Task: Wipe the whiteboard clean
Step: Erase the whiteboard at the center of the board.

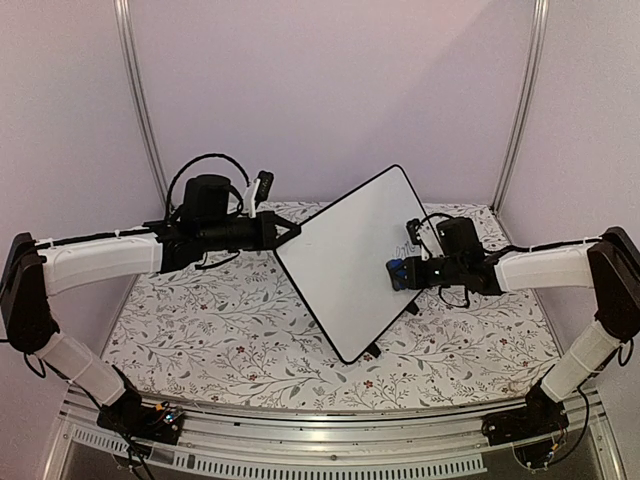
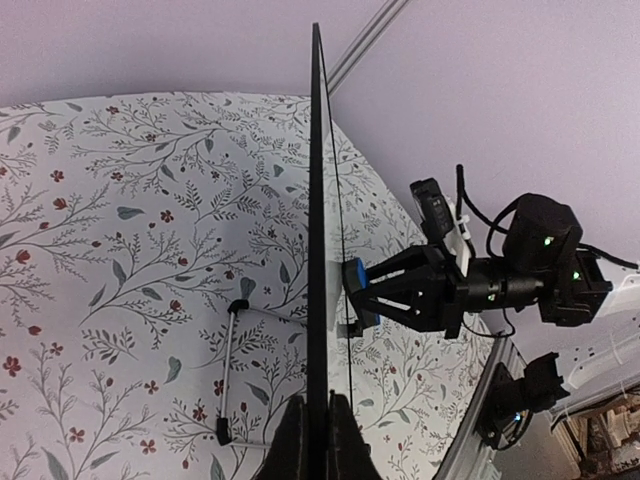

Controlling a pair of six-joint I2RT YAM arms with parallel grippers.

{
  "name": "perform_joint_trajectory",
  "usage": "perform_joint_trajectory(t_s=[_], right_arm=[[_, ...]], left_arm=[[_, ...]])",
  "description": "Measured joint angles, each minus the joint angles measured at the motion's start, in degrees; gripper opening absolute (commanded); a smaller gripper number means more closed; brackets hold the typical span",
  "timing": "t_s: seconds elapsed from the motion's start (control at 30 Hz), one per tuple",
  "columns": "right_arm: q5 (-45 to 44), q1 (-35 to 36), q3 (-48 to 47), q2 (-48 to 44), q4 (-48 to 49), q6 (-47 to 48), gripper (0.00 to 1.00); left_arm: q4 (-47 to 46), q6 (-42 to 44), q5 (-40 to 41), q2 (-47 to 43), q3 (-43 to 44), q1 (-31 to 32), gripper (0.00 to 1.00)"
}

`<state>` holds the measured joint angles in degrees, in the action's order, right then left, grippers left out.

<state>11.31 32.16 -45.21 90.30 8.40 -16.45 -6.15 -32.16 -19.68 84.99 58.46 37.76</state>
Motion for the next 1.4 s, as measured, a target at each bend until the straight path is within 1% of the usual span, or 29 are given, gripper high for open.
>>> perform_joint_trajectory(t_s=[0.13,0.23,0.33,0.5,0.63,0.73,0.83,0.97,1.1,1.23,1.4], right_arm=[[-0.35,-0.26,-5.38,0.39,-1.18,0.68,0.16],[-0.55,-0.42,-7.23,0.42,-0.85,0.96,0.16],[-0.7,-0.42,-6.32,0.55,-0.79,1.05,0.16],[-0.39,-0.7,0.33,0.04,3.67,0.11,0.16],[-0.07,-0.81,3.78,-0.66,5.77,-1.27,0.16],[0.0,-0.83,3.78,-0.66,6.05,-1.79,0.16],[-0.11,-0.83,2.32,-0.66,3.82,-1.77,0.16],[-0.28,-0.85,-2.47,-0.22,0.72,-1.53,0.16],[-0.26,-0.85,-6.19,0.09,0.46,-1.25,0.16],[-0.26,-0.85,-4.81,0.09,0.57,-1.11,0.16],[-0.13,-0.9,1.11,-0.79,2.4,-1.79,0.16]], left_arm=[[-0.24,0.17,-0.42,0.0,0.0,0.04,0.0],[-0.2,0.26,-0.66,0.0,0.0,0.2,0.0],[-0.17,0.42,-0.85,0.0,0.0,0.35,0.0],[0.31,0.04,-0.33,0.0,0.0,0.37,0.0],[0.26,0.02,-0.37,0.0,0.0,0.37,0.0],[0.26,0.02,-0.37,0.0,0.0,0.37,0.0],[0.26,0.02,-0.31,0.0,0.0,0.37,0.0],[0.04,0.07,-0.57,0.04,0.0,0.37,0.0],[-0.17,0.24,-0.76,0.13,0.0,0.37,0.0],[-0.2,0.26,-0.83,0.13,0.0,0.37,0.0],[0.04,0.15,-0.52,0.13,0.0,0.37,0.0]])
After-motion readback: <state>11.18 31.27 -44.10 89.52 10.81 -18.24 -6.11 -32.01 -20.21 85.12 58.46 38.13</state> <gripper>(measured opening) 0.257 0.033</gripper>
